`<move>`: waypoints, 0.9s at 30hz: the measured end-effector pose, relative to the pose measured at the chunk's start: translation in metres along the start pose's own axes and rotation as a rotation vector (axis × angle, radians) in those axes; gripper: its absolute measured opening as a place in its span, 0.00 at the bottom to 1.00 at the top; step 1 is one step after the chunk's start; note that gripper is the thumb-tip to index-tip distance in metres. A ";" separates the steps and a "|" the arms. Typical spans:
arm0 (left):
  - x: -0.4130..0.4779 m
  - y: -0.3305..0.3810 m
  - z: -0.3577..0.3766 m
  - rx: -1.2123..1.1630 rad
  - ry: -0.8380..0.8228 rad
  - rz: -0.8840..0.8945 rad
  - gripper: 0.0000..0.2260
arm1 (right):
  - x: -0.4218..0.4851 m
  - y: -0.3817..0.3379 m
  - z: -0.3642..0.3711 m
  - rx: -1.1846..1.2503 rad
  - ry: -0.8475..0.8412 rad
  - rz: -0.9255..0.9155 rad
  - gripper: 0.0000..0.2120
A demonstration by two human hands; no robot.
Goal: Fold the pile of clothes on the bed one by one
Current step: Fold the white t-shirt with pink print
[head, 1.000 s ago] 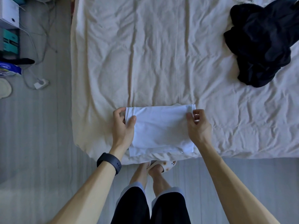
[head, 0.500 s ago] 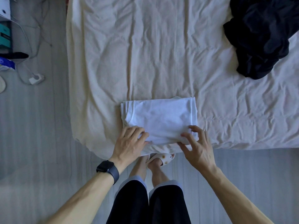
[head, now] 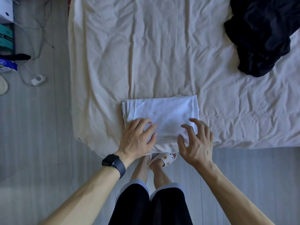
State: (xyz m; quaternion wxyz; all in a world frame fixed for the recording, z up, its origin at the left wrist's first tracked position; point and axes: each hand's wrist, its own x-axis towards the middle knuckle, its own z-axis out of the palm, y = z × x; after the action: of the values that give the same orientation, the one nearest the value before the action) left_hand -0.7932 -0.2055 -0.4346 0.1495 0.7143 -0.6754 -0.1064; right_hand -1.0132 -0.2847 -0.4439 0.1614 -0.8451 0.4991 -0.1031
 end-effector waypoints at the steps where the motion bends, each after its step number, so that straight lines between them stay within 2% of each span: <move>1: 0.009 0.004 0.004 0.012 0.016 -0.053 0.12 | 0.009 -0.009 0.005 -0.011 0.047 0.024 0.14; 3: 0.025 0.011 0.019 0.032 0.007 -0.141 0.19 | 0.030 -0.024 0.021 -0.018 0.064 0.065 0.16; 7: 0.021 -0.001 0.055 0.172 -0.150 -0.213 0.33 | 0.049 -0.015 0.061 -0.089 -0.169 0.063 0.26; 10: 0.007 -0.027 0.068 0.236 -0.218 -0.227 0.41 | 0.045 0.011 0.073 -0.142 -0.245 0.074 0.35; 15: 0.001 -0.032 0.064 0.245 -0.172 -0.244 0.40 | 0.042 0.015 0.065 -0.102 -0.289 0.188 0.42; 19: -0.010 -0.056 0.063 0.290 -0.209 -0.226 0.40 | 0.044 0.023 0.059 -0.093 -0.369 0.258 0.42; 23: -0.002 -0.054 0.061 0.293 -0.306 -0.230 0.40 | 0.051 0.018 0.058 -0.134 -0.469 0.297 0.40; 27: 0.008 -0.050 0.020 0.254 -0.443 -0.187 0.36 | 0.058 -0.010 0.017 -0.162 -0.594 0.388 0.37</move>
State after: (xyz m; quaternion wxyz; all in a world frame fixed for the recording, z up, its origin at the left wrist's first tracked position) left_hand -0.7533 -0.2132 -0.4709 -0.1031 0.7458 -0.6308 -0.1877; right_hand -0.9712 -0.3278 -0.4551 0.2485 -0.7379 0.5880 0.2192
